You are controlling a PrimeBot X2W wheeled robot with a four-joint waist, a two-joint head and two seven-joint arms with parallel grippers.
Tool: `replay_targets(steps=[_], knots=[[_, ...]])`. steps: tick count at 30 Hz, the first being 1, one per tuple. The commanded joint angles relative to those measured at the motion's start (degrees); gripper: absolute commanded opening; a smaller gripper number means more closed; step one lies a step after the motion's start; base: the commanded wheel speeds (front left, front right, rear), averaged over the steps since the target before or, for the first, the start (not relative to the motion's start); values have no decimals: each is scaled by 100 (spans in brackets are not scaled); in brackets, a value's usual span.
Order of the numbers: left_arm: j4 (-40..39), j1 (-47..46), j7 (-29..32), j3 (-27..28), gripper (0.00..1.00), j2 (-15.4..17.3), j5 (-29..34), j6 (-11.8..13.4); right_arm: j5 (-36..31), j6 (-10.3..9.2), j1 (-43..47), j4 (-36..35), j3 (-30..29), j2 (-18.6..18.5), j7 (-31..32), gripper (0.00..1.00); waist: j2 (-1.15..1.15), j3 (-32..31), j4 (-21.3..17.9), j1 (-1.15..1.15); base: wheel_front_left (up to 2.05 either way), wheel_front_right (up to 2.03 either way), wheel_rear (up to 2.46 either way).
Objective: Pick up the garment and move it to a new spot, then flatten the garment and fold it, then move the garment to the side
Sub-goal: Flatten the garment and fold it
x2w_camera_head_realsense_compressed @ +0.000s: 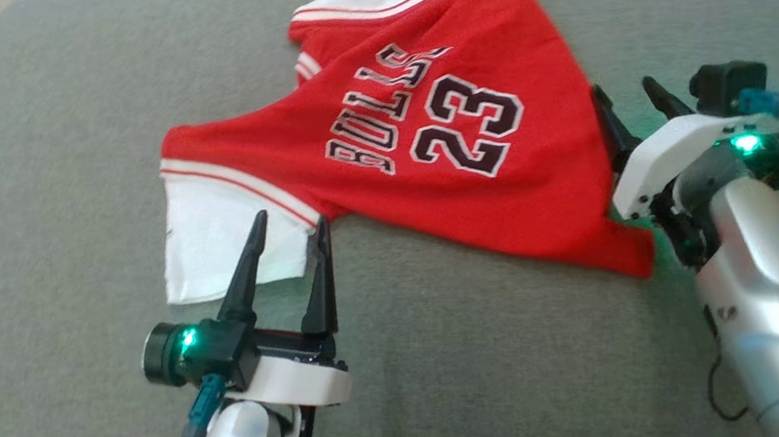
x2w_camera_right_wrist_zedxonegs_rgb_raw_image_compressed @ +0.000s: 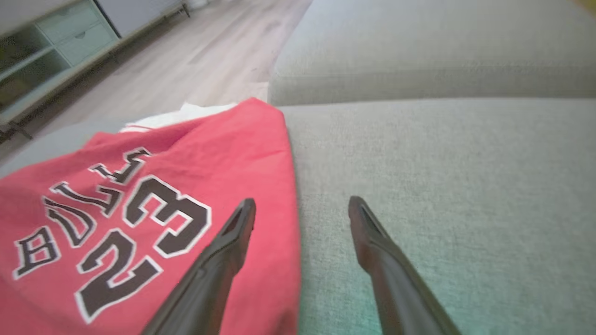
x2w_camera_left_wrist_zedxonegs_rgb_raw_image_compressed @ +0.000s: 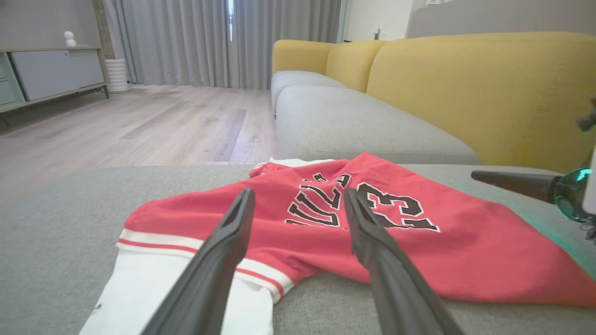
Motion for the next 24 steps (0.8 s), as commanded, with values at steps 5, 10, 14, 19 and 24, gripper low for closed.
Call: replay_targets(steps=[5, 10, 14, 19, 24], knots=[[-85, -239, -54, 203, 100, -100, 72, -82, 131, -4, -656, 681, 39, -50, 364, 100, 0, 231, 300, -1, 0, 0, 0], [-38, -315, -54, 211, 100, -182, 104, -153, 348, -4, -1000, 1208, 403, -178, 677, 80, 0, 354, 430, -1, 0, 0, 0], [-5, -361, -54, 226, 100, -235, 113, -191, 266, -4, -1327, 1343, 877, -564, 440, 0, 0, 406, 477, -1, 0, 0, 0], [4, -392, -54, 241, 100, -262, 107, -211, 48, -4, -1792, 1360, 1049, -994, -50, 0, 0, 451, 507, -1, 0, 0, 0], [-2, -436, -54, 209, 100, -276, 76, -245, -370, -4, -2335, 1454, 1234, -1389, -356, 0, 0, 553, 592, -1, 0, 0, 0]])
